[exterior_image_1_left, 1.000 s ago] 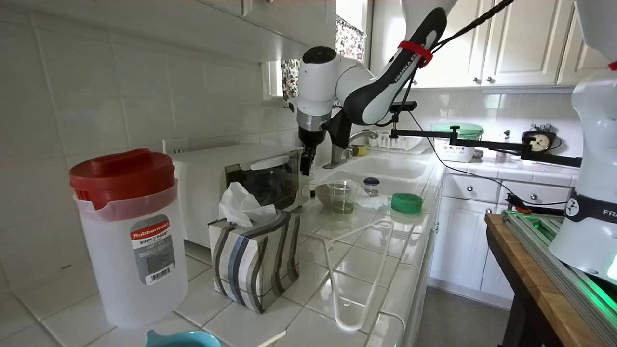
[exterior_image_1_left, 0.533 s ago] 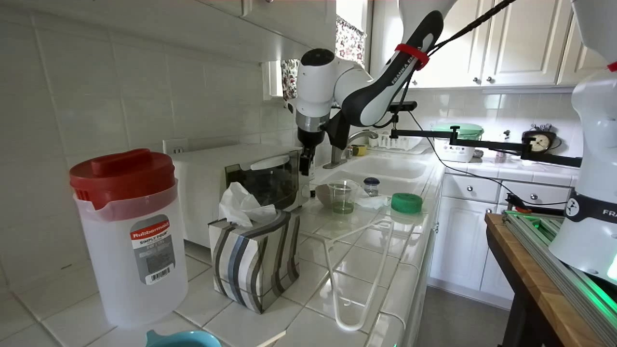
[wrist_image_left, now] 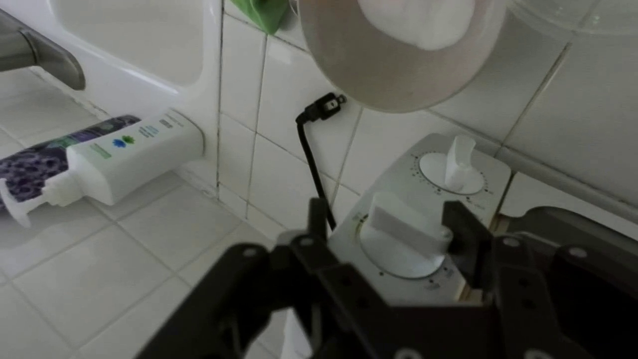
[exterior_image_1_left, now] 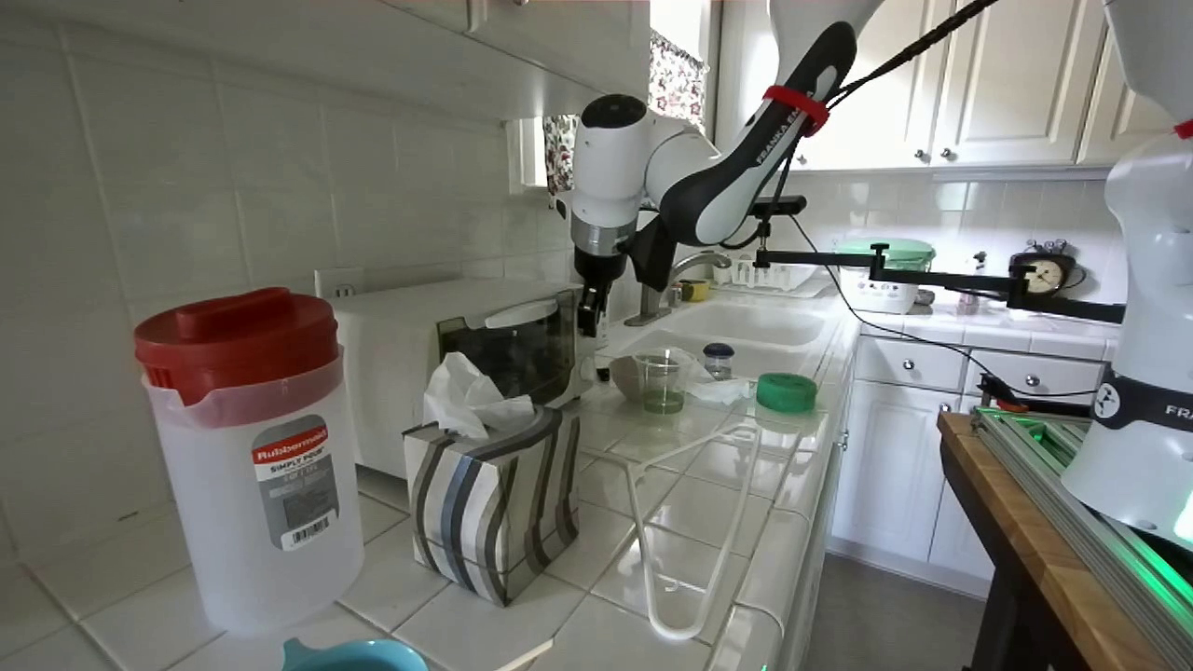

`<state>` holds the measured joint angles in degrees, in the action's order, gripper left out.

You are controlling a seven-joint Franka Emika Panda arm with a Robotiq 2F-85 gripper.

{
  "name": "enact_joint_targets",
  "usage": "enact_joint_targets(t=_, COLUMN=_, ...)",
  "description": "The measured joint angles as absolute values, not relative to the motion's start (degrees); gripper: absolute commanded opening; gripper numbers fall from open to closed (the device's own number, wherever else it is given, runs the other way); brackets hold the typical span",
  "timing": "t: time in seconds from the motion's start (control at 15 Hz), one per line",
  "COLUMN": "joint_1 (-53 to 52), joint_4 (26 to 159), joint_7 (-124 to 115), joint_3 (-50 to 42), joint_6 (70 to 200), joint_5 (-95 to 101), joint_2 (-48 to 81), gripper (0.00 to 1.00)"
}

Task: Turn the knob on the small oven

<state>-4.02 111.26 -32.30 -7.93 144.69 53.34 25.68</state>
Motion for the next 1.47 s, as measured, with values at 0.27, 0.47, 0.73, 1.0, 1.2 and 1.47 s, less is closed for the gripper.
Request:
enact_joint_targets(t=0.27, joint_1=-4.0, joint_4=111.3, joint_7=-32.9, joint_3=-7.9, joint_6=144.7, joint_5=53.3, joint_2=25.7, gripper=0.32)
enact_joint_targets(t=0.47, joint_1=-4.0, joint_4=111.3, joint_7=-33.3, joint_3=-7.9, joint_6=144.7, joint_5=53.3, joint_2=25.8, gripper=0.19)
enact_joint_targets(t=0.73, joint_1=-4.4, joint_4=111.3, joint_7=-33.3, joint_3=-7.9, joint_6=144.4, joint_5=53.3, joint_2=26.0, gripper=0.05)
enact_joint_targets(t=1.0, joint_1=-4.6, joint_4=111.2, joint_7=-33.3, joint_3=-7.9, joint_6=144.0, joint_5=53.3, joint_2=25.6, gripper=0.04)
enact_joint_targets(t=1.2, joint_1=-4.6, joint_4=111.2, joint_7=-33.3, joint_3=-8.0, joint_6=144.0, joint_5=53.3, joint_2=25.6, gripper=0.04)
enact_joint_targets(t=1.47, joint_1=-4.2, joint_4=111.2, joint_7=-33.3, joint_3=-8.0, joint_6=144.5, joint_5=53.3, joint_2=25.6, gripper=0.04)
